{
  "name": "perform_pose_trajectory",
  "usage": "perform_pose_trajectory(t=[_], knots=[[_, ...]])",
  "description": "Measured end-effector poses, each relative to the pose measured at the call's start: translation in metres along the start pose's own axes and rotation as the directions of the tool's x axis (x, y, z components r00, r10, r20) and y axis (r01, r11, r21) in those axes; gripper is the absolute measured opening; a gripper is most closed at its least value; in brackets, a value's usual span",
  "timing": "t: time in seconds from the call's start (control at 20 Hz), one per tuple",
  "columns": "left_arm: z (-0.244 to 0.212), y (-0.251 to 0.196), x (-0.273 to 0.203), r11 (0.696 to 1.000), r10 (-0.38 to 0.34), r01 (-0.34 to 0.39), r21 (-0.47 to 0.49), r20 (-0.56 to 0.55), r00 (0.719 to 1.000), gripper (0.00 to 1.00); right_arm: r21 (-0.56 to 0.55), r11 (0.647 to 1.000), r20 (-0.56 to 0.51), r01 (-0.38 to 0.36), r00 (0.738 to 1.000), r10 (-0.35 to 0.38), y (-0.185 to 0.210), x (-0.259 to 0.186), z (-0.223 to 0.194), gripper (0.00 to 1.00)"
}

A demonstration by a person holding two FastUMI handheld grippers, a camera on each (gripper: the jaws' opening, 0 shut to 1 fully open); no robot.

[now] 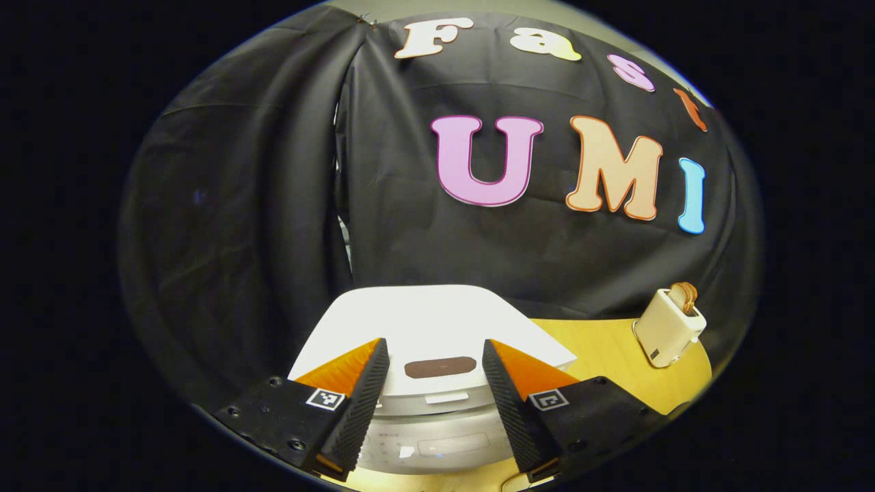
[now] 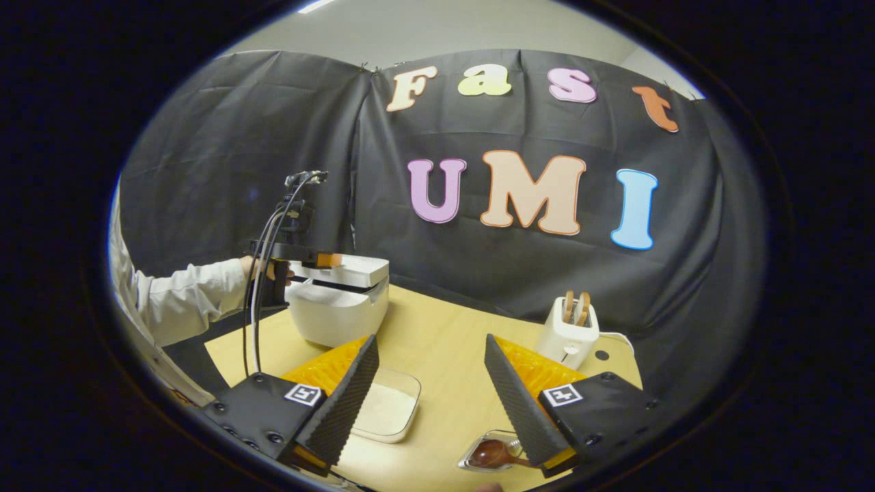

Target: Close the left gripper, press the button to open the rice cooker; take a wooden spoon from the chopstick holder with the right hand, scoop a spoonful of rice and pour it into the rice cooker, then put the wooden spoon back into the chopstick holder.

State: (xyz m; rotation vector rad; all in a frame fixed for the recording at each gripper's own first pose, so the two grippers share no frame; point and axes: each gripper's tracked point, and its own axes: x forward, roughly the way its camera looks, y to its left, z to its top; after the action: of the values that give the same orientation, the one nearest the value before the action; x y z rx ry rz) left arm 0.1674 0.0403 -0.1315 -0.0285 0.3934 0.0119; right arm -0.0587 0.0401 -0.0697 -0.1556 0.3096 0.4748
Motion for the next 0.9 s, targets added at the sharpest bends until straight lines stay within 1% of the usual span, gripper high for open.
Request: perform_pose_trajectory(t=[0.2,0.3,0.4,0.45,0.55,0.6,0.75,0.8,0.85,0.9], knots=[[-0.026,0.000,0.005,0.999,0.006,-0.003,0.048,-0.068,0.998,0.82,0.013,1.000,0.002,0.009,1.000,-0.009,-0.004,0.001,0.000,1.00],[-0.045,-0.001,0.006,0.998,0.017,-0.008,0.065,-0.128,0.992,0.82,0.016,1.000,-0.003,0.011,1.000,-0.011,-0.005,0.002,-0.001,1.00],[-0.036,0.000,0.008,0.997,0.037,-0.028,0.074,-0.114,0.993,0.84,0.008,1.000,-0.008,0.017,1.000,-0.017,-0.007,0.003,-0.004,1.00],[-0.041,0.001,0.007,0.996,0.051,-0.040,0.075,-0.151,0.987,0.83,0.005,1.000,-0.006,0.020,1.000,-0.020,-0.007,0.004,-0.003,1.00],[-0.043,0.000,0.009,0.997,0.057,-0.049,0.062,-0.139,0.989,0.85,0.014,1.000,0.000,0.021,1.000,-0.021,-0.006,0.005,-0.004,1.00],[-0.045,-0.001,0.007,0.997,0.054,-0.045,0.065,-0.151,0.987,0.85,0.024,1.000,0.004,0.019,1.000,-0.019,-0.005,0.006,-0.003,1.00],[-0.039,-0.002,0.005,0.998,0.026,-0.020,0.067,-0.098,0.995,0.84,0.042,0.999,0.019,0.023,1.000,-0.024,-0.007,0.006,0.000,1.00],[-0.036,-0.002,0.003,0.998,0.019,-0.014,0.064,-0.079,0.997,0.86,0.047,0.998,0.026,0.029,0.999,-0.030,-0.010,0.005,0.003,1.00],[-0.036,-0.002,0.001,0.999,0.021,-0.017,0.048,-0.078,0.997,0.86,0.055,0.998,0.037,0.033,0.999,-0.035,-0.011,0.005,0.007,1.00],[-0.037,-0.002,-0.003,0.999,0.020,-0.018,0.028,-0.075,0.997,0.87,0.066,0.997,0.048,0.037,0.998,-0.040,-0.013,0.006,0.010,1.00]])
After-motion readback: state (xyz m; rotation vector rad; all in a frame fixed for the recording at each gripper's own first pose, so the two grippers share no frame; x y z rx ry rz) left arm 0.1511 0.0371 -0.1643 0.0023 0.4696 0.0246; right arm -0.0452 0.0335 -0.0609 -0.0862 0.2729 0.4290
